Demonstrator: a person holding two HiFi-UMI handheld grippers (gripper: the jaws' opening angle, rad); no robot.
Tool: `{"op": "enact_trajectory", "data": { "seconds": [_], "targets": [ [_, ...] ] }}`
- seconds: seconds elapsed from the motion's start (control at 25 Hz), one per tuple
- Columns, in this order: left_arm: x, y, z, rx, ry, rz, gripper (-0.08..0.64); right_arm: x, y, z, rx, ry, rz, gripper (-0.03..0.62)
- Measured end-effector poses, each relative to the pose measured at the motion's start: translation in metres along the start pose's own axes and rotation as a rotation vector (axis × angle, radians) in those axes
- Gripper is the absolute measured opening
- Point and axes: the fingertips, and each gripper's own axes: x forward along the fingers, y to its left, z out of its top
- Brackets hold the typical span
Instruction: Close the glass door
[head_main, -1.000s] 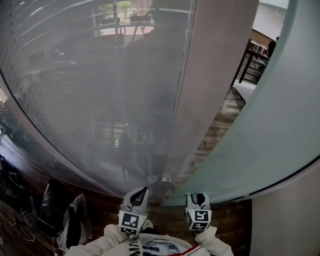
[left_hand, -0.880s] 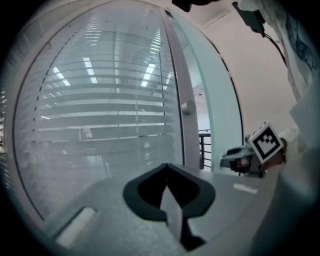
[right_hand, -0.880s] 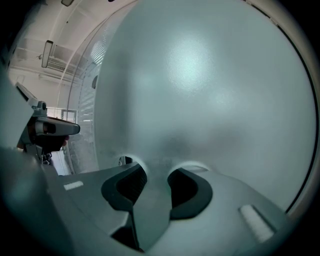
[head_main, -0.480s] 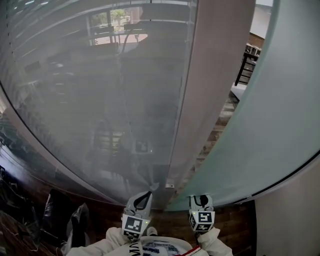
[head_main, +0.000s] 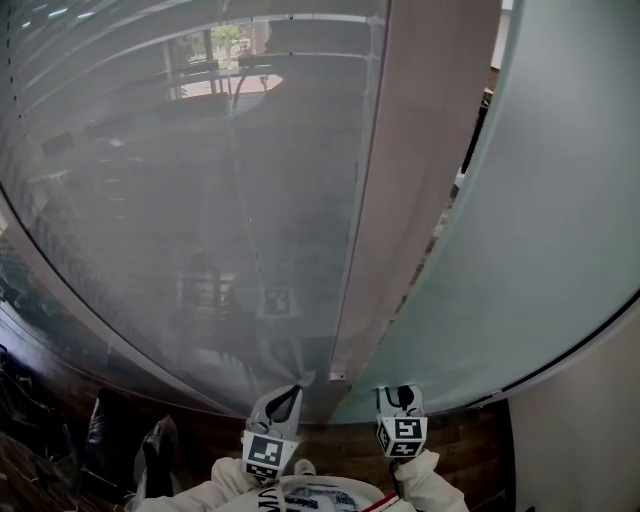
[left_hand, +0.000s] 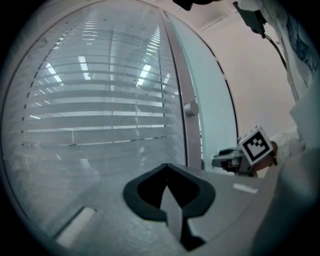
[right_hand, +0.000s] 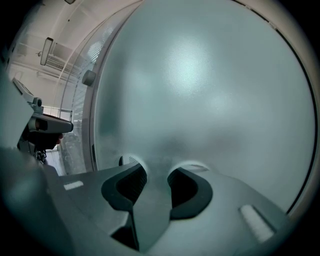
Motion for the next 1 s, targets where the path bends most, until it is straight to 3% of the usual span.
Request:
{"op": "enact_trajectory", "data": {
  "seconds": [1.0],
  "targets": [
    [-0.003, 0.002, -0.001, -0.007, 0.009, 0.013, 0.003, 0.028, -0.010, 0.005, -0.001, 0.000, -0.031, 0.133]
  ]
}}
